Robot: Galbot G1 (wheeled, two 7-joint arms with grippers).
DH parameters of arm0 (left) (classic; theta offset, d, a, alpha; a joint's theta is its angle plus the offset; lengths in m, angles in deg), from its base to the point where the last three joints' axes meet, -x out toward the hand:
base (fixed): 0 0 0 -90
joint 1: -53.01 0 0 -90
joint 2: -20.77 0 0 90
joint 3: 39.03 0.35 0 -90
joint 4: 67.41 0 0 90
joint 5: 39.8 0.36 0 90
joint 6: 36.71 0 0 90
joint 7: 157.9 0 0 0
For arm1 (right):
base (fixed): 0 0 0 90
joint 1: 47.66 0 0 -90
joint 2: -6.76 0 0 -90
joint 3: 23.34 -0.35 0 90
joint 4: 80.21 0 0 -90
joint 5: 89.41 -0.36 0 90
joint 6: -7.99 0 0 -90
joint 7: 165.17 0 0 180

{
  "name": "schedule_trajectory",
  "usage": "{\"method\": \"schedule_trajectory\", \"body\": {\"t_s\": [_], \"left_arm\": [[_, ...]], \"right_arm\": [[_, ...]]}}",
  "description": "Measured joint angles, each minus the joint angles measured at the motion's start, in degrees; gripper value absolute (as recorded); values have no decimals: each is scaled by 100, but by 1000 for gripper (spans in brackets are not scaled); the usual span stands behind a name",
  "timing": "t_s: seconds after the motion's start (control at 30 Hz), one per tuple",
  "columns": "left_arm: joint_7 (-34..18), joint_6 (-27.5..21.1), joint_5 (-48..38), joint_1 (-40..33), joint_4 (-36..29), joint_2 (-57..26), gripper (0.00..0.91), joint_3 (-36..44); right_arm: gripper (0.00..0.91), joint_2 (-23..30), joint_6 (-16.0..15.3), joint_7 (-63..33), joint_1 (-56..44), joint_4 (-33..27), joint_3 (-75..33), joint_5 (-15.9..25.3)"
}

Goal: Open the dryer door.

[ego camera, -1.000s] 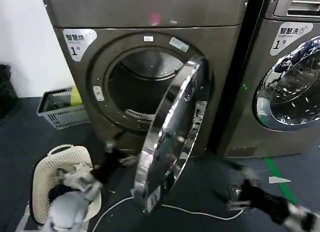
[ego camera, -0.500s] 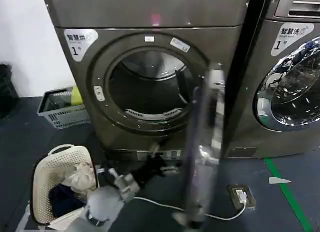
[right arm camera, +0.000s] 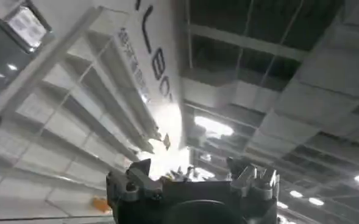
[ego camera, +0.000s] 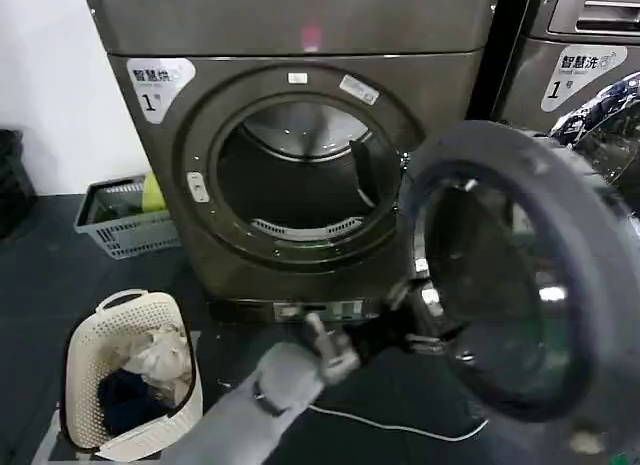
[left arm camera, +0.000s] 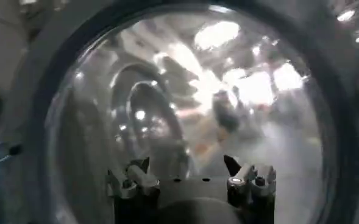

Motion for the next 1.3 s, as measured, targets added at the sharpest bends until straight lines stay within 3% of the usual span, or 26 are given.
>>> {"method": "schedule_trajectory", "body": {"t_s": [0.23, 0.43, 0.6, 0.87, 1.07, 1.3], "left_arm": [[-23, -38, -9, -760, 647, 716, 907, 595], [-40, -40, 63, -1182, 1180, 1274, 907, 840], [-47, -22, 205, -1427, 1666, 1562, 907, 976], [-298, -51, 546, -1610, 2279, 1562, 907, 1089], [-412, -244, 488, -1450, 2170, 1562, 907, 1065], [-399, -476, 423, -1102, 1299, 1562, 907, 788]], "right_arm": [[907, -10, -309, -1, 16, -311, -480, -186], [907, -481, -524, -113, 14, -764, -819, -193], [907, -824, -557, -141, -52, -1123, -1067, -248], [907, -878, -518, -233, -4, -1118, -1090, -246], [907, -897, -371, -233, -53, -1099, -1023, -520], [907, -915, -409, -104, -63, -1042, -774, -511]]}}
